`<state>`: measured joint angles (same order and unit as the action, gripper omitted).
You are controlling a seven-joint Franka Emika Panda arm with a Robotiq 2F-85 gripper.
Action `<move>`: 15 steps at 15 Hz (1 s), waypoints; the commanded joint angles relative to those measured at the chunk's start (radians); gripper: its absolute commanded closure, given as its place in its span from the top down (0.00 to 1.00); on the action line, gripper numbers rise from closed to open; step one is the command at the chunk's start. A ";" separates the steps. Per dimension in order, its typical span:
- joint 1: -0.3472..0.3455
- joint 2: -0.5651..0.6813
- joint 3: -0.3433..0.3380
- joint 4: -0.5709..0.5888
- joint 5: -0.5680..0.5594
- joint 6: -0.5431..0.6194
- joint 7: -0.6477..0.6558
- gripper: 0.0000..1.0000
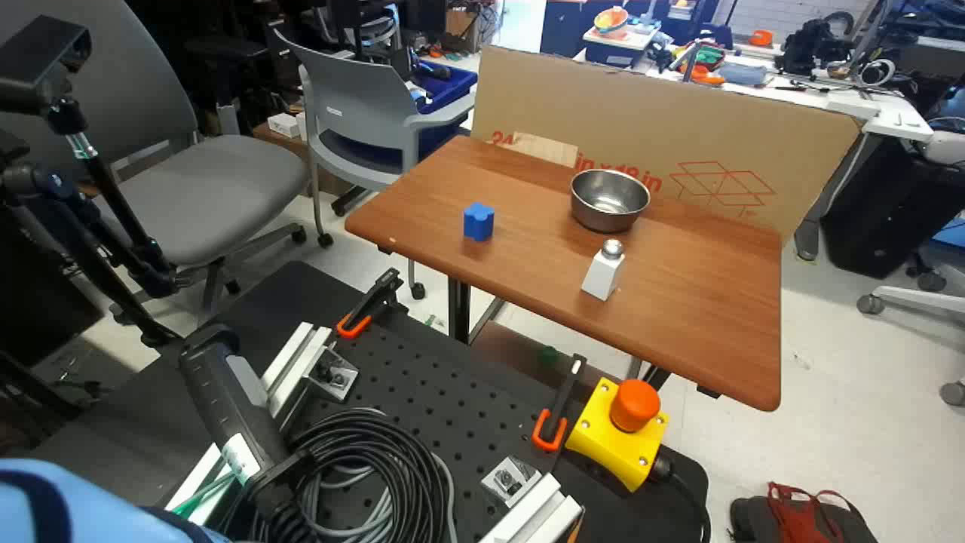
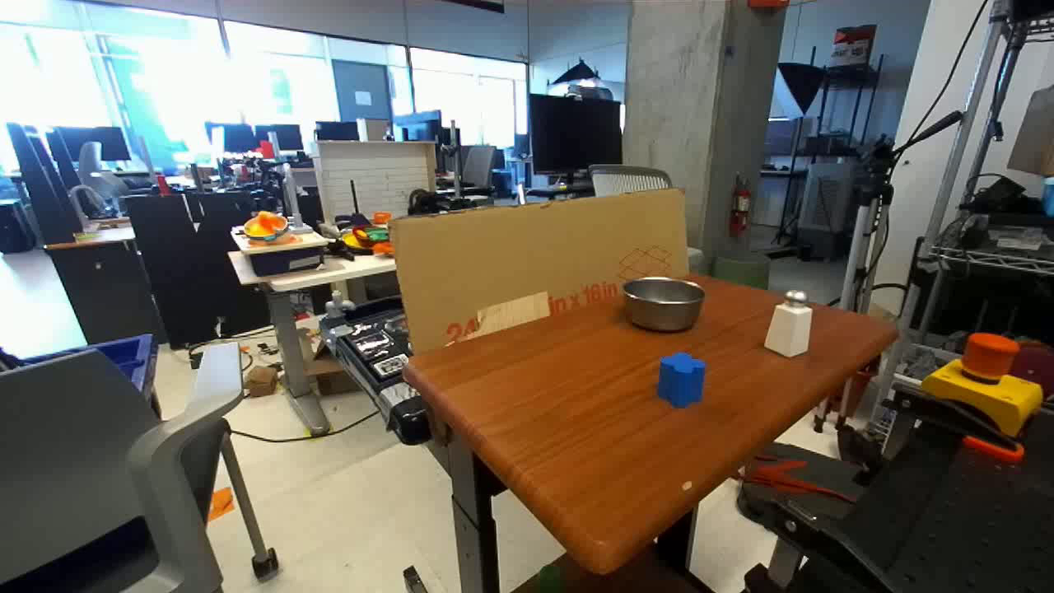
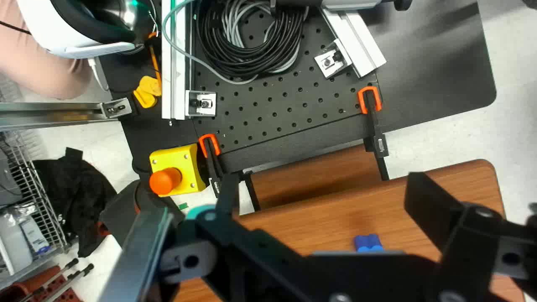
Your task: Move the salt shaker forward
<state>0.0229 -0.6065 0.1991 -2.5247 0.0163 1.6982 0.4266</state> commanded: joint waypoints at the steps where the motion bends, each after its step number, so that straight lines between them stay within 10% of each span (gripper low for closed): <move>1: 0.002 0.001 -0.002 0.001 -0.001 -0.001 0.001 1.00; 15: -0.029 0.058 -0.054 0.001 -0.007 0.163 -0.033 1.00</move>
<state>0.0193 -0.5975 0.1859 -2.5257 0.0108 1.7552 0.4264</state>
